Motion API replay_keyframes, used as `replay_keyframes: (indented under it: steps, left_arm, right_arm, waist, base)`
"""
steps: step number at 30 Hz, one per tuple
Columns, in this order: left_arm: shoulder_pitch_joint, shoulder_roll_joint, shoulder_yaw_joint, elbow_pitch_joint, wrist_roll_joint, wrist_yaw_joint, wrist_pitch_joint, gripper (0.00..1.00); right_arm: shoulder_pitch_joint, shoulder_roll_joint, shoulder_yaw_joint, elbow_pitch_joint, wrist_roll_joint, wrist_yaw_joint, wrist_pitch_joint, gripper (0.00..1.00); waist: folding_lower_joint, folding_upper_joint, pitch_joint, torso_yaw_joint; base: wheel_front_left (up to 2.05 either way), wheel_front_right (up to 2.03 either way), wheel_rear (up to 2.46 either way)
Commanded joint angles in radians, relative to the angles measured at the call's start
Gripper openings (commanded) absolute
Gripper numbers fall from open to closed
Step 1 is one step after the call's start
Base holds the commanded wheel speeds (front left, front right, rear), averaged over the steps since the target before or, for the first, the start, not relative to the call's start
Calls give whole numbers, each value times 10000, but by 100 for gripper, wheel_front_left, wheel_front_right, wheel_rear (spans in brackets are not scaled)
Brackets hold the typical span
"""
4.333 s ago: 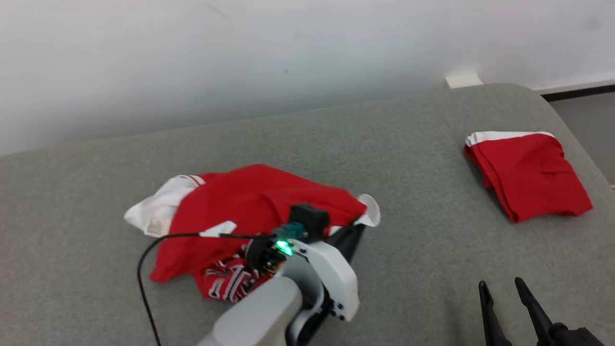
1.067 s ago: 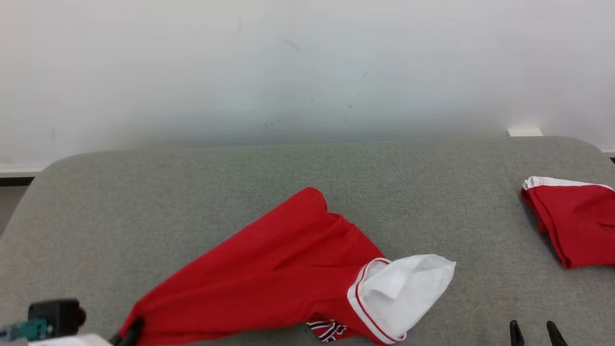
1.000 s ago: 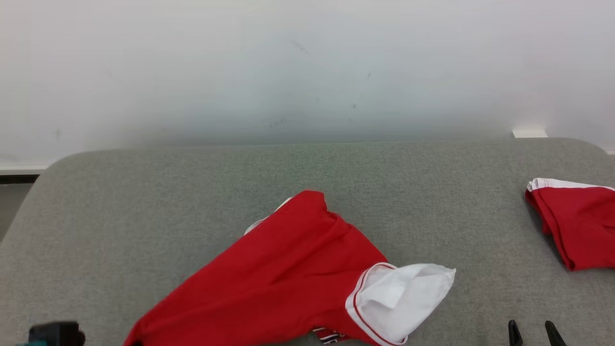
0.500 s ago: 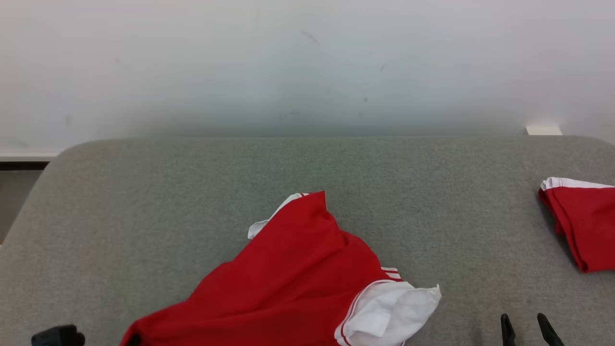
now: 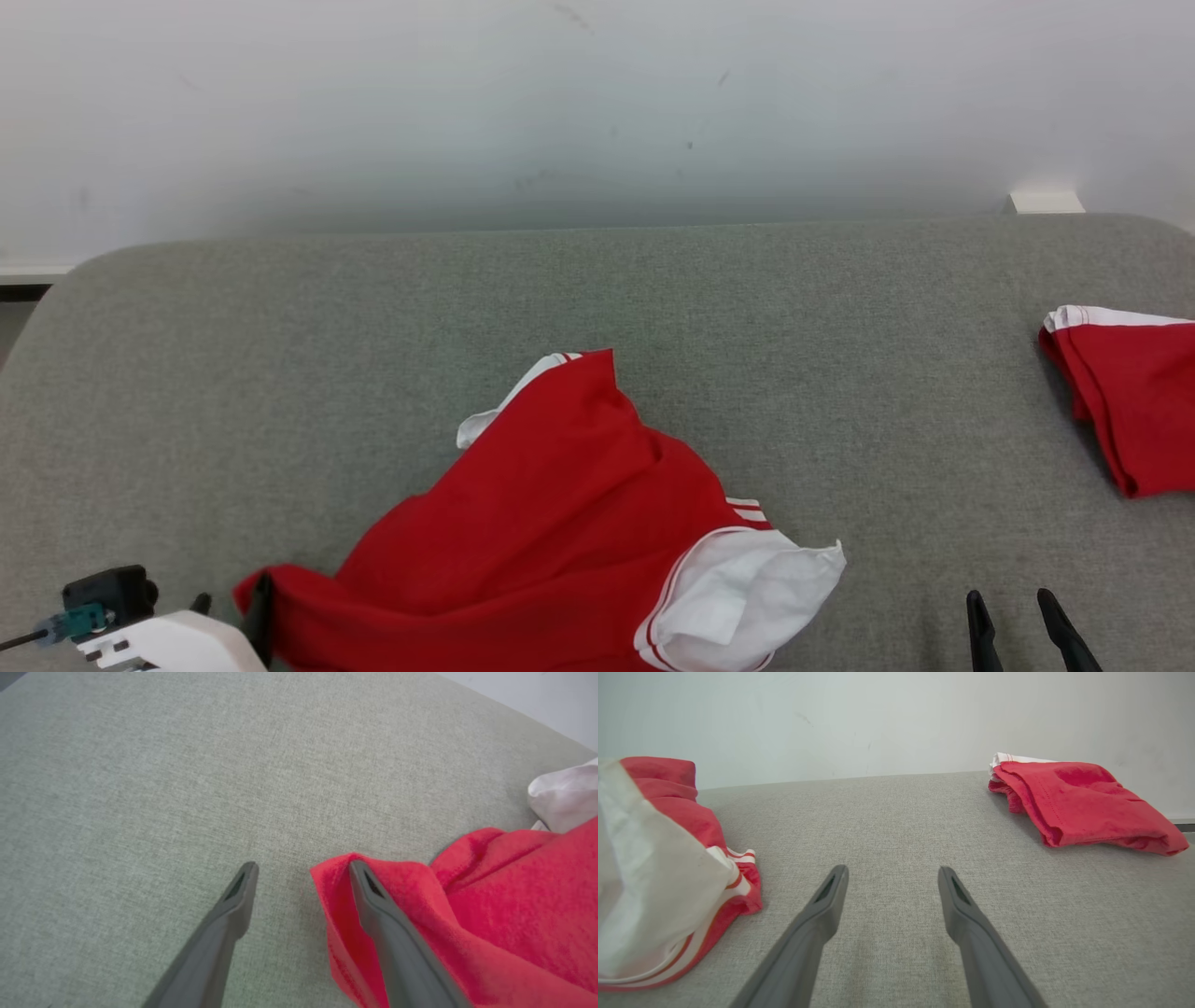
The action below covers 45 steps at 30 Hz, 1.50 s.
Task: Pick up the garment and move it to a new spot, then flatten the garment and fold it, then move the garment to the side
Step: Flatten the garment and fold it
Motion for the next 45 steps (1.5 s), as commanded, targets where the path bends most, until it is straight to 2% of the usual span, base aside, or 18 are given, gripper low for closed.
replay_keyframes:
  steps: [1, 5, 8, 12, 14, 19, 25, 29, 34, 45]
  left_arm:
    - [43, -4, 42, 67, -49, -44, -36, 100]
    - [474, 149, 252, 7, -209, -90, -151, 100]
    - [860, 345, 608, -495, -290, 44, -259, 100]
    - [1645, 736, 1490, -2120, -302, 556, -349, 100]
    - [1967, 698, 1822, -2941, -227, 748, -334, 100]
    - [2538, 554, 1827, -4200, -239, 1064, -340, 100]
    - [3302, 212, 1476, -4732, -436, 1380, -256, 100]
    - [3639, -40, 1294, -4494, -557, 1418, -218, 100]
    - [3718, -475, 1206, -4010, -784, 1253, -182, 100]
    - [3461, -1062, 1576, -3039, -833, 593, -275, 100]
  right_arm:
    - [-49, -21, -17, 31, 29, -31, -27, 100]
    - [67, -19, -136, 41, 60, -31, -27, 100]
    - [189, -21, -231, 62, 56, -31, -27, 100]
    - [304, -19, -261, 35, 2, -32, -27, 100]
    - [292, -21, -228, 9, -19, -31, -26, 100]
    - [246, -21, -167, -3, -27, -32, -26, 100]
    - [227, -22, -47, 56, 31, -31, -27, 100]
    - [251, -19, -63, 58, 47, -32, -27, 100]
    - [248, -21, -37, 84, 12, -32, -26, 100]
    - [223, -21, -25, 59, -39, -31, -27, 100]
  waist:
    - [0, 0, -5, -3]
    - [0, 0, -98, 86]
    - [0, 0, -260, 239]
    - [0, 0, -536, 472]
    - [0, 0, -552, 518]
    - [0, 0, -552, 528]
    - [0, 0, -510, 318]
    - [0, 0, -482, 194]
    - [0, 0, -495, 113]
    - [0, 0, -501, 32]
  base:
    - [0, 0, 0]
    - [0, 0, 0]
    - [0, 0, 0]
    - [0, 0, 0]
    - [0, 0, 0]
    - [0, 0, 0]
    - [0, 0, 0]
    - [0, 0, 0]
    - [0, 0, 0]
    - [0, 0, 0]
